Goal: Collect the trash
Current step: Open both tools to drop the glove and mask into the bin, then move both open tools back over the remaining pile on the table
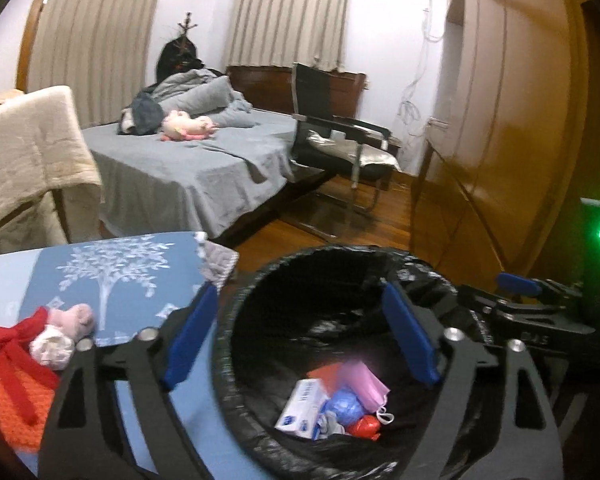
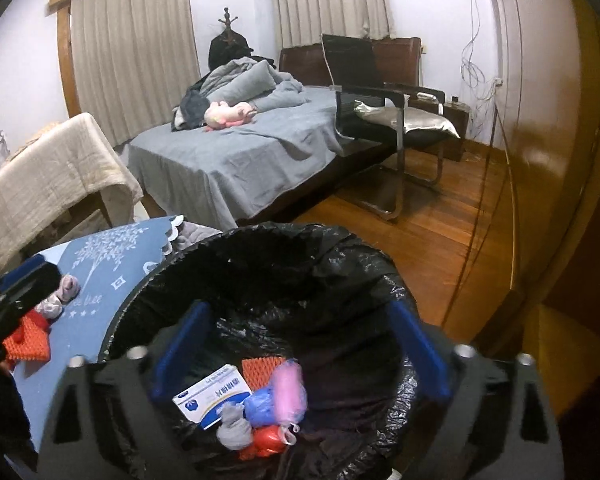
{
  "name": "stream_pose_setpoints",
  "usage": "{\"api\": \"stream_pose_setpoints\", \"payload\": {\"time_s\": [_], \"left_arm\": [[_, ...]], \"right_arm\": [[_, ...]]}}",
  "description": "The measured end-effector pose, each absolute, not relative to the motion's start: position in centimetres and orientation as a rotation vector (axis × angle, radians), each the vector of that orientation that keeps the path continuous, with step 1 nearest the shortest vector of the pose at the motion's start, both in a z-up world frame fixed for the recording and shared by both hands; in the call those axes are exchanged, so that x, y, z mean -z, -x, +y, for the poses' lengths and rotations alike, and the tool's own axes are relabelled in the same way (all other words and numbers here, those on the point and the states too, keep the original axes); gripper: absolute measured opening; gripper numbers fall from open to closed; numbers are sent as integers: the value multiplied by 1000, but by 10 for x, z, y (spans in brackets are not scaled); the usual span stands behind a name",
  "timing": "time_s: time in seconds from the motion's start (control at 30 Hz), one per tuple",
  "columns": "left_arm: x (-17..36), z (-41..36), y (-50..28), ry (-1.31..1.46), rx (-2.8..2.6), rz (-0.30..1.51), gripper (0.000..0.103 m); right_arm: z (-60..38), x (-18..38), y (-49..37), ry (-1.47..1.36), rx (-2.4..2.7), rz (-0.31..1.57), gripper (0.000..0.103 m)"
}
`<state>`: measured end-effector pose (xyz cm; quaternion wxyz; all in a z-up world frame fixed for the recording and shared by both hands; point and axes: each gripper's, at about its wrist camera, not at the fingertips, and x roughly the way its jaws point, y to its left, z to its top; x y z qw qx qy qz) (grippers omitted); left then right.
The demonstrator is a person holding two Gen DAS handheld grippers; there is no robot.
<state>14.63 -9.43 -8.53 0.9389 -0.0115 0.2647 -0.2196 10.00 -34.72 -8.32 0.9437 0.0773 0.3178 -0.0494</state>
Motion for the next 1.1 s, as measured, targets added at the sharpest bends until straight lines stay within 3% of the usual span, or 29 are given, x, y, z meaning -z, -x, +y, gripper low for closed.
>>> {"api": "stream_pose_setpoints", "payload": {"time_s": [0.37,1.1], "left_arm": [[72,-40,-132,28,317,527,92],[65,92,-91,16,11,471,92]], "right_arm": [[-304,72,-100,-130,17,627,97],[-179,70,-117,-66,-222,596,97]]}}
